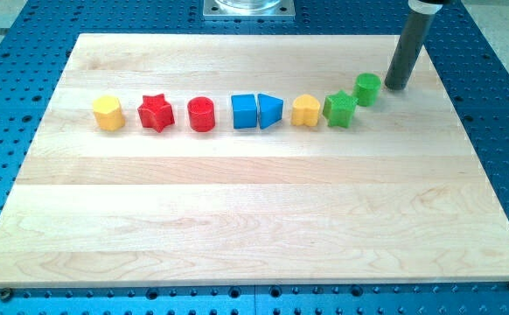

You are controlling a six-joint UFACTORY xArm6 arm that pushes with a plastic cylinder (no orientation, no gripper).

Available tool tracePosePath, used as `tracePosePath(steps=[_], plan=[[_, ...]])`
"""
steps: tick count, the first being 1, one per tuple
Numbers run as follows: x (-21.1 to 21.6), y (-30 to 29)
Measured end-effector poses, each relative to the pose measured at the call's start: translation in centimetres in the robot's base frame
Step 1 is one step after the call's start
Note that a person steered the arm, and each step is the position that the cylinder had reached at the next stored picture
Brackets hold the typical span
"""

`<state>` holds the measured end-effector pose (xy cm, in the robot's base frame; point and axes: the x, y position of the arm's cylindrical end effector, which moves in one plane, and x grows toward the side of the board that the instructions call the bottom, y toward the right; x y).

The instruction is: Place the green circle at the top left of the green star

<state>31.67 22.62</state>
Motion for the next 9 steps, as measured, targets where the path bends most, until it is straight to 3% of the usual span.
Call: tracePosePath(steps=[6, 7, 8, 9], plan=[[-1.4, 0.0], [-0.8, -1.0], [2.4, 1.6], [4.2, -0.2]])
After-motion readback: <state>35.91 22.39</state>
